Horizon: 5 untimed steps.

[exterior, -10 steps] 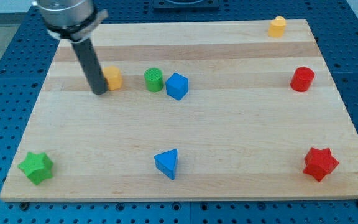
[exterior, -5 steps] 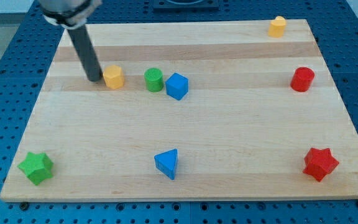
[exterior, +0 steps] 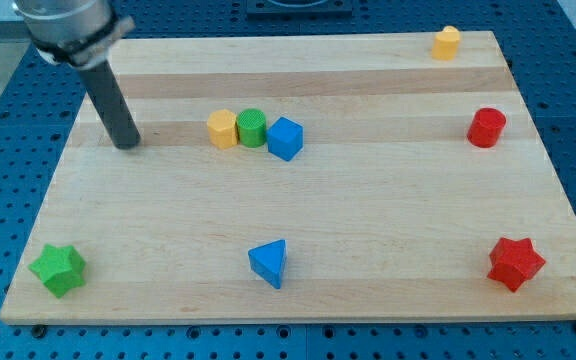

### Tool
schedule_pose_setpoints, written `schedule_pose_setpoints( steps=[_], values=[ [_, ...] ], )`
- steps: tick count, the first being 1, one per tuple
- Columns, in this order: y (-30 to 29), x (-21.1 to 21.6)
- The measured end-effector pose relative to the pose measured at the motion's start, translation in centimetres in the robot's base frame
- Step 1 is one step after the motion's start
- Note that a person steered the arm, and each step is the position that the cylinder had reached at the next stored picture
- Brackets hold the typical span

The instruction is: Push yellow hexagon below green circle

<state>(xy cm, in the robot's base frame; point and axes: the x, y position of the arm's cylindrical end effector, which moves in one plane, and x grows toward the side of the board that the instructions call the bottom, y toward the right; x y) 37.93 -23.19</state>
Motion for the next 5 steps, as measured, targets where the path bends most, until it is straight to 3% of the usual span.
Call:
schedule_pose_setpoints(
  steps=[1, 3, 5],
  values=[
    [2.0, -4.4],
    [10.3, -1.2],
    [11.2, 2.3]
  ],
)
